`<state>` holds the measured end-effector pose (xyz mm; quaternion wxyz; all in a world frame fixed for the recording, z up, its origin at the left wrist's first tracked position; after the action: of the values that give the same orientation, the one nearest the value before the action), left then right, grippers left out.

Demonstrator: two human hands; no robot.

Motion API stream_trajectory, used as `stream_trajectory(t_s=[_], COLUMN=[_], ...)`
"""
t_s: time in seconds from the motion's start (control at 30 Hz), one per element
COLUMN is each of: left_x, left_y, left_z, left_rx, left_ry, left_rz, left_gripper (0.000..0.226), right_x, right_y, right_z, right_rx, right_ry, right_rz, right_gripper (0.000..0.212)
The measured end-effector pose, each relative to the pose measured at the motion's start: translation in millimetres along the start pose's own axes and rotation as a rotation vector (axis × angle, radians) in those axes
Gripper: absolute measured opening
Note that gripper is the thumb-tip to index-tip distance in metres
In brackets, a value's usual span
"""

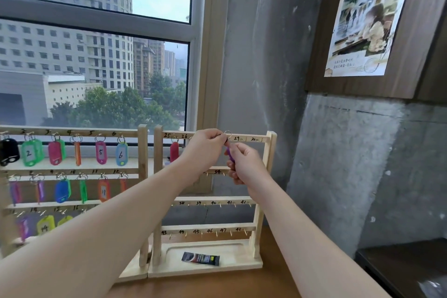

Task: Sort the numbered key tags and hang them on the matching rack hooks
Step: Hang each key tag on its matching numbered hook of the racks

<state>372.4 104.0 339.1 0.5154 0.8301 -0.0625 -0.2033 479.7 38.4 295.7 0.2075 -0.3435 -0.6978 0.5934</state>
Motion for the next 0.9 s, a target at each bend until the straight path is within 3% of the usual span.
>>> stream_trajectory(t_s=[0.13, 0.27, 0.57, 0.7, 0.9], left_x=[-2, -1, 0, 6, 38], left_y=[11, 9, 0, -12, -40], left_z=[3, 3, 15, 30, 77], left_rx=[0.116, 0.103, 0.03, 0.029, 0.023], left_ry=[0.102, 0.138, 0.173, 0.131, -0.03], left_rz=[-0.202, -0.314, -0.207, -0.216, -0.178], left_gripper=[0.036, 0.039, 0.041, 0.048, 0.036], right_x=[0, -2, -12, -27, -64], right_y=[-1, 0, 7, 15, 42], right_z=[0, 0, 8, 23, 61], right_rx=[-0.024, -0.053, -0.037, -0.039, -0.003], right_ry=[-0.006, -0.002, 0.021, 0.027, 0.064], right_rz=[0.005, 0.017, 0.064, 0.157, 0.195], right_gripper=[0.034, 0.036, 0.032, 0.032, 0.031])
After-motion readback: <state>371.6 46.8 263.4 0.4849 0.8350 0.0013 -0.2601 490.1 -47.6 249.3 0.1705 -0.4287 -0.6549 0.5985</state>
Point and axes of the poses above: each hand's wrist, its own z-axis away from the middle knuckle, its own x-axis out of the palm, y = z × x, the point moved 8 cm from there along -z, towards the middle knuckle, and after that the axes turned 10 degrees about y, right-handed, at the moved point
